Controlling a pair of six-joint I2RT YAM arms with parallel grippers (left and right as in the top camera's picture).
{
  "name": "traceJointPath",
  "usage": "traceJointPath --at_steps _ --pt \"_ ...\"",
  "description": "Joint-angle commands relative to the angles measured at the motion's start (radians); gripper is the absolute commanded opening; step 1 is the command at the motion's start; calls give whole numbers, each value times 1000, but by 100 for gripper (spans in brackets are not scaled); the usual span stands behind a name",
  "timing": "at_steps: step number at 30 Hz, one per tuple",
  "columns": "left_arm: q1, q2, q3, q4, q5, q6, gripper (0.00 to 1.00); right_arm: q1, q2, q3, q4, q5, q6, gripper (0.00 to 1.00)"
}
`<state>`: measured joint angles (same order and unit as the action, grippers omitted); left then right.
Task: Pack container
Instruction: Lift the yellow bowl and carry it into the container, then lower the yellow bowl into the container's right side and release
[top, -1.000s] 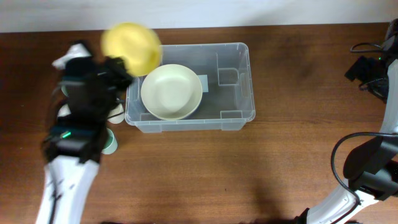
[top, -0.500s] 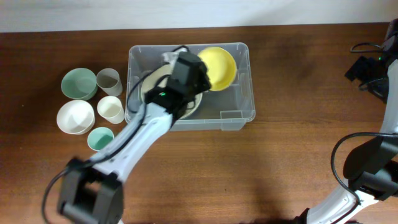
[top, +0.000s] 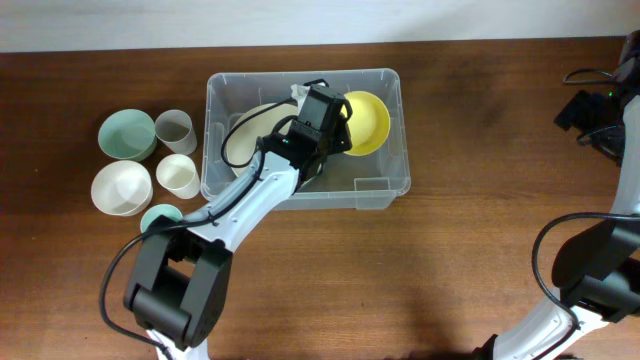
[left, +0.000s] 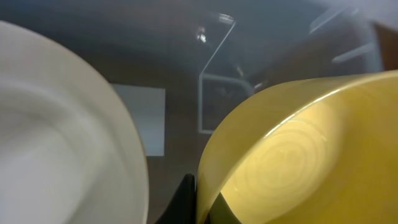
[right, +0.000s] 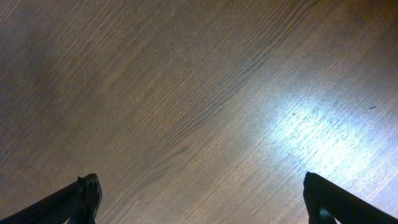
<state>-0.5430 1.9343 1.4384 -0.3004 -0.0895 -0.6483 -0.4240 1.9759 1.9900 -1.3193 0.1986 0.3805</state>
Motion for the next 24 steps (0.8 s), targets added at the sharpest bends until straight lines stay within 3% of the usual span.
traceJointPath --at_steps 1,24 --pt "2 30 21 -5 32 40 5 -2 10 -6 0 16 -6 99" --pt "-20 113 21 -44 48 64 10 -2 10 -6 0 16 -7 99"
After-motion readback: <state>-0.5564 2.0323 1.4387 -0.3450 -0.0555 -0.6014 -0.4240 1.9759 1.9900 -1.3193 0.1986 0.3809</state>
